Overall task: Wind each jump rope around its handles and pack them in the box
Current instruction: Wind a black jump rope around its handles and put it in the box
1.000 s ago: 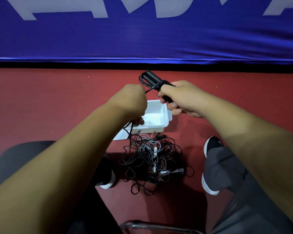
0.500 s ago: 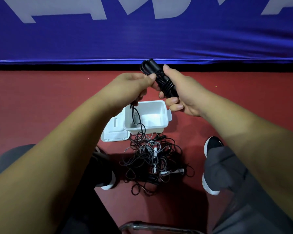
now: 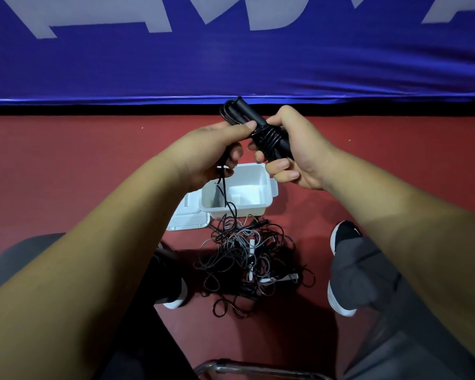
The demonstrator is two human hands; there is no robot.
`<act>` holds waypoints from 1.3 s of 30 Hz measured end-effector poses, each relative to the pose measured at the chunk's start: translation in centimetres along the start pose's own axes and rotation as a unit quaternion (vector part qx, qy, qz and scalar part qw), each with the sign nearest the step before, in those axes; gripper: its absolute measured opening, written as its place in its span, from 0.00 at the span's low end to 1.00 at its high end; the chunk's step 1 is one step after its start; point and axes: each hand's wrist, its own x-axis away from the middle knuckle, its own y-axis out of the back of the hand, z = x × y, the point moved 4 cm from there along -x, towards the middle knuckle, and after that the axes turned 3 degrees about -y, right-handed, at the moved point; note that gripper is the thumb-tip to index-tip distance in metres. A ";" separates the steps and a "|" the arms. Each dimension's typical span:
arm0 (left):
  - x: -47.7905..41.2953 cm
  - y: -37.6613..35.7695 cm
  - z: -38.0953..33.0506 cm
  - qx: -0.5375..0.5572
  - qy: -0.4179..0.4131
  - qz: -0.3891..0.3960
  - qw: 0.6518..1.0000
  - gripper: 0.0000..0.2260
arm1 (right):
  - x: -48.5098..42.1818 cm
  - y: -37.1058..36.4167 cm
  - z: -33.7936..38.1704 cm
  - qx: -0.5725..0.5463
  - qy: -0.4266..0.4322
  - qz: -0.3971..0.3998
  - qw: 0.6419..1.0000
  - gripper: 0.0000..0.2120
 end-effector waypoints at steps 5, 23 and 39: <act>-0.4 -0.2 0.0 0.044 -0.013 0.050 0.998 0.14 | 0.6 -0.7 -0.1 -0.037 -0.023 0.065 0.997 0.23; -1.2 -0.3 0.3 0.072 -0.084 0.019 0.994 0.13 | 1.2 -0.9 0.3 -0.024 -0.026 0.130 0.991 0.22; -1.3 1.2 -1.5 -0.098 -0.110 0.003 0.989 0.12 | 0.3 -0.5 0.7 -0.052 0.043 0.017 0.998 0.15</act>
